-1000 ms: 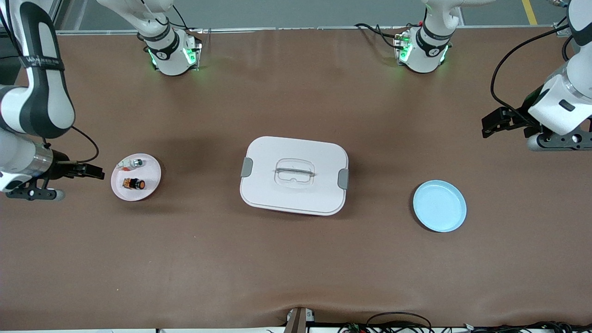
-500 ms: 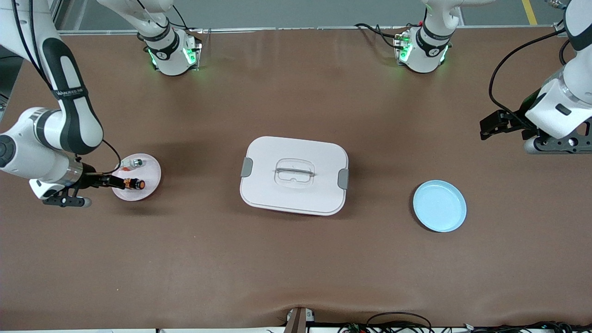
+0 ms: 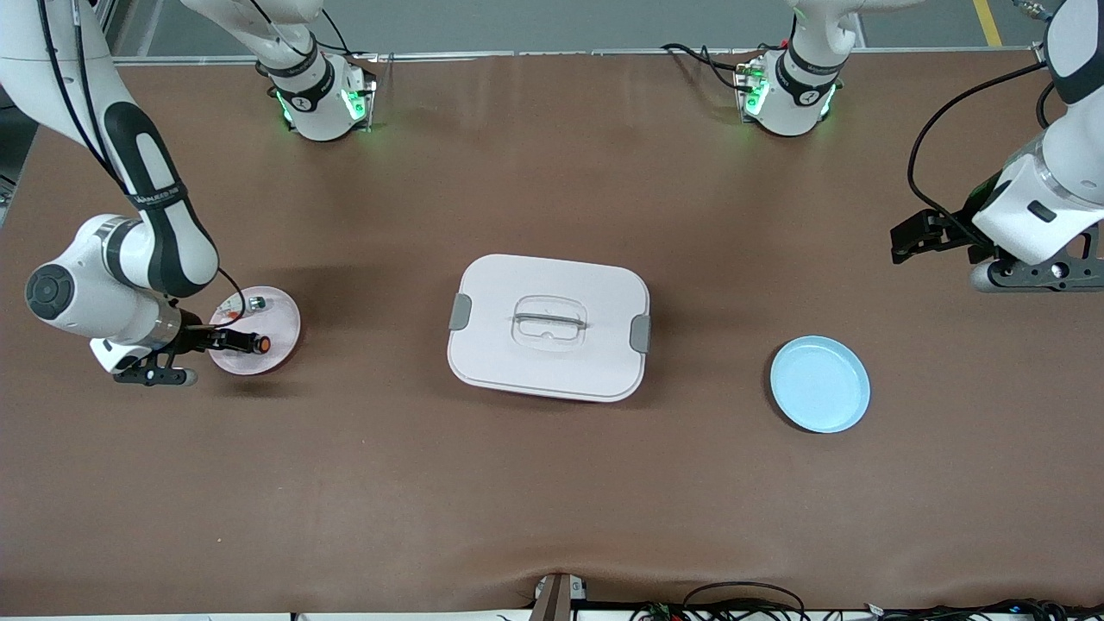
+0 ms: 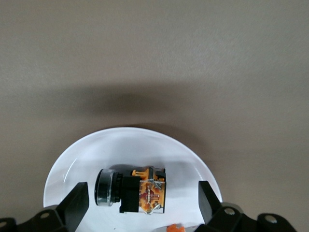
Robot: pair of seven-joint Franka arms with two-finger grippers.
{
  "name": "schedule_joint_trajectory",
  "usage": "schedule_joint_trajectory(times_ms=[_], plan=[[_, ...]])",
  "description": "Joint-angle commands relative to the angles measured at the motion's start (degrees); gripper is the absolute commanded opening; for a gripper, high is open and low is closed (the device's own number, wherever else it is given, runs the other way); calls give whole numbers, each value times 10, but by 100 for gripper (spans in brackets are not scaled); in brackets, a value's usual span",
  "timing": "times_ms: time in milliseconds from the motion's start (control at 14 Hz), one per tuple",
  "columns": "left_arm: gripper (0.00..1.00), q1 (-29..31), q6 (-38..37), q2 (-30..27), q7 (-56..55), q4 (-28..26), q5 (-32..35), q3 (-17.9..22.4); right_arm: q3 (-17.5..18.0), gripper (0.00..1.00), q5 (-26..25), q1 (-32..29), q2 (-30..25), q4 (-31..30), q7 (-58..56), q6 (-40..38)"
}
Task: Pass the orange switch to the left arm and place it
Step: 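Close the right gripper on the black-orange switch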
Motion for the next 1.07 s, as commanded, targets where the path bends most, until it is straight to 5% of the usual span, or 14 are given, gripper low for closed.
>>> schedule_joint_trajectory(times_ms=[0, 1000], plan=[[100, 1, 7, -2, 12, -3, -3, -1, 9, 100, 43, -9, 0, -10, -15, 7], [100, -1, 12, -2, 12, -16, -3, -2, 9, 100, 47, 2, 9, -48, -65, 60]])
